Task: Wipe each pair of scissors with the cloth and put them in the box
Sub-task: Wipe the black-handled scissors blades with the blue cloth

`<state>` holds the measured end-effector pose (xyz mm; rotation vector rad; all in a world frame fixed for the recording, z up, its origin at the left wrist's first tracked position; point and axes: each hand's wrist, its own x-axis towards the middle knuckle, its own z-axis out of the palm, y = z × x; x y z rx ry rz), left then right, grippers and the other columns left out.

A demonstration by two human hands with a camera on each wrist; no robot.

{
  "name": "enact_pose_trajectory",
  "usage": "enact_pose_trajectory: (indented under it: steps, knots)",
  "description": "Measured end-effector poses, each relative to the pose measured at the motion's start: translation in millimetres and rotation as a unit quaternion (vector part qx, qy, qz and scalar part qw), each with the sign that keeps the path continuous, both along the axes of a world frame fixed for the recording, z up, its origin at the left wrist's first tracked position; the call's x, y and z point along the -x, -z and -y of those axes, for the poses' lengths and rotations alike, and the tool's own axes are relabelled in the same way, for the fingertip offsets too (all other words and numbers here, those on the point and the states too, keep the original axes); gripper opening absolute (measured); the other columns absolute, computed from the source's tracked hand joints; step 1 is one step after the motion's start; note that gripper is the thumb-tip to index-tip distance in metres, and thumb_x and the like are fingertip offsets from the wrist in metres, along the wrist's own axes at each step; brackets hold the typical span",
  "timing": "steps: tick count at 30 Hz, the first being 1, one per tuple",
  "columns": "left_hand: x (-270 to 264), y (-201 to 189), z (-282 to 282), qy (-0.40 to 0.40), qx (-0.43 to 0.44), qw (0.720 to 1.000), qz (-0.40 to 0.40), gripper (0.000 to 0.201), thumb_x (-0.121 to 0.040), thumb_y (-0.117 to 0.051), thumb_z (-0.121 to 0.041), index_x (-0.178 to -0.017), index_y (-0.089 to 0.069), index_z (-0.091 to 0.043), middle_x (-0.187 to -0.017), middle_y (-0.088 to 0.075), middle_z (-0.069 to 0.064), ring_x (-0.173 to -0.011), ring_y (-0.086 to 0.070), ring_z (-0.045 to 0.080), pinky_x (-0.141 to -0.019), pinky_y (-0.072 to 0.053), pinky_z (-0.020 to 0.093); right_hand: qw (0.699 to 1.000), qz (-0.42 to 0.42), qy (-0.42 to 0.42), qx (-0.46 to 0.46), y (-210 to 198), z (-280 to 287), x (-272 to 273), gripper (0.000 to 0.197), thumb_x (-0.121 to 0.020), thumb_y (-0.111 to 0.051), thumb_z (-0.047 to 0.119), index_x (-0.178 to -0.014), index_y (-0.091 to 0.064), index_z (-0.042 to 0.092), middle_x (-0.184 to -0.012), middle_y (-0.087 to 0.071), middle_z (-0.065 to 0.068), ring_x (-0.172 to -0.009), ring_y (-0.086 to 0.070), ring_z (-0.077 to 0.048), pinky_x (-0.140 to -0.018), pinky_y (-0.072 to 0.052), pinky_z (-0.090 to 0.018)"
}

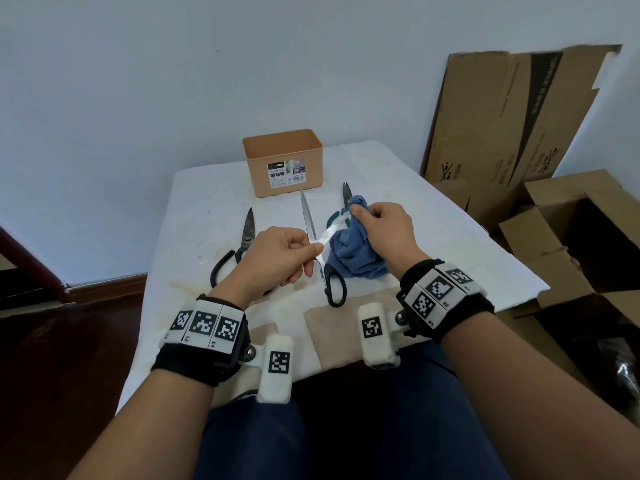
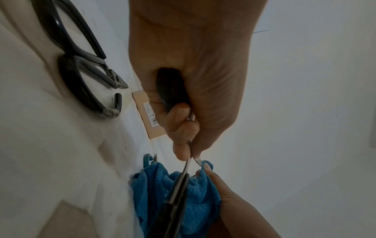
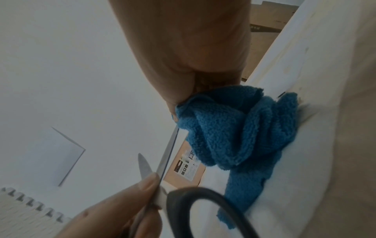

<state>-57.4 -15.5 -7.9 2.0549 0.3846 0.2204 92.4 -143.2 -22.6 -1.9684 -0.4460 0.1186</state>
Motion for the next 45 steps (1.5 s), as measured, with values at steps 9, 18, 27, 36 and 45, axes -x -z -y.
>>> enact_pose_trajectory:
  steps: [9, 18, 27, 36, 45]
  knots:
    - [-4.7, -6.8, -9.8, -0.003, 0.006, 1.0, 0.008, 0.037, -0.099, -0.06, -0.024, -0.075, -0.061, 0.005, -0.041, -0.055, -0.006, -0.035, -0.038, 0.007, -0.044, -0.035, 0.02, 0.997, -0.041, 0.05, -0.046, 2.2, 10.3, -9.8, 0.031, -0.093, -0.059, 0.042, -0.078, -0.059, 0.014, -0.079, -0.061, -0.002, -0.076, -0.057, -0.017, -0.071, -0.048, -0.034]
    - [-5.4, 2.2, -9.6, -0.027, 0.027, 0.999, 0.015, 0.038, -0.1, -0.059, -0.023, -0.081, -0.061, 0.009, -0.044, -0.058, -0.008, -0.034, -0.039, 0.005, -0.046, -0.033, 0.021, 0.977, -0.127, -0.017, -0.171, 2.8, 7.1, 2.9, 0.017, -0.094, -0.062, 0.031, -0.099, -0.056, 0.016, -0.084, -0.064, -0.003, -0.07, -0.061, -0.014, -0.067, -0.052, -0.027]
    - [-9.3, 4.5, -16.0, -0.035, 0.031, 0.999, 0.02, 0.036, -0.098, -0.062, -0.027, -0.071, -0.063, -0.002, -0.051, -0.061, -0.004, -0.038, -0.041, 0.01, -0.044, -0.034, 0.021, 0.999, -0.005, -0.017, -0.033, -3.2, 13.7, -7.4, 0.005, -0.087, -0.068, 0.018, -0.09, -0.068, 0.014, -0.092, -0.067, 0.005, -0.092, -0.061, -0.014, -0.084, -0.051, -0.029]
    - [-10.2, -2.9, -16.6, -0.038, 0.06, 0.996, 0.044, 0.033, -0.098, -0.061, -0.023, -0.074, -0.06, -0.001, -0.06, -0.065, -0.001, -0.038, -0.042, 0.01, -0.043, -0.034, 0.02, 0.987, 0.069, 0.083, -0.119, -36.3, 24.4, -20.7, 0.014, -0.097, -0.057, 0.027, -0.093, -0.054, 0.014, -0.081, -0.06, -0.003, -0.059, -0.058, -0.006, -0.063, -0.051, -0.023]
    - [-12.0, -4.2, -19.3, -0.04, 0.071, 0.995, 0.049, 0.031, -0.098, -0.061, -0.024, -0.076, -0.059, -0.003, -0.069, -0.069, 0.005, -0.04, -0.043, 0.012, -0.044, -0.034, 0.024, 0.967, -0.143, -0.15, -0.149, -29.0, 10.8, -1.6, 0.023, -0.09, -0.064, 0.005, -0.114, -0.065, 0.005, -0.089, -0.067, -0.006, -0.076, -0.059, -0.013, -0.07, -0.05, -0.022]
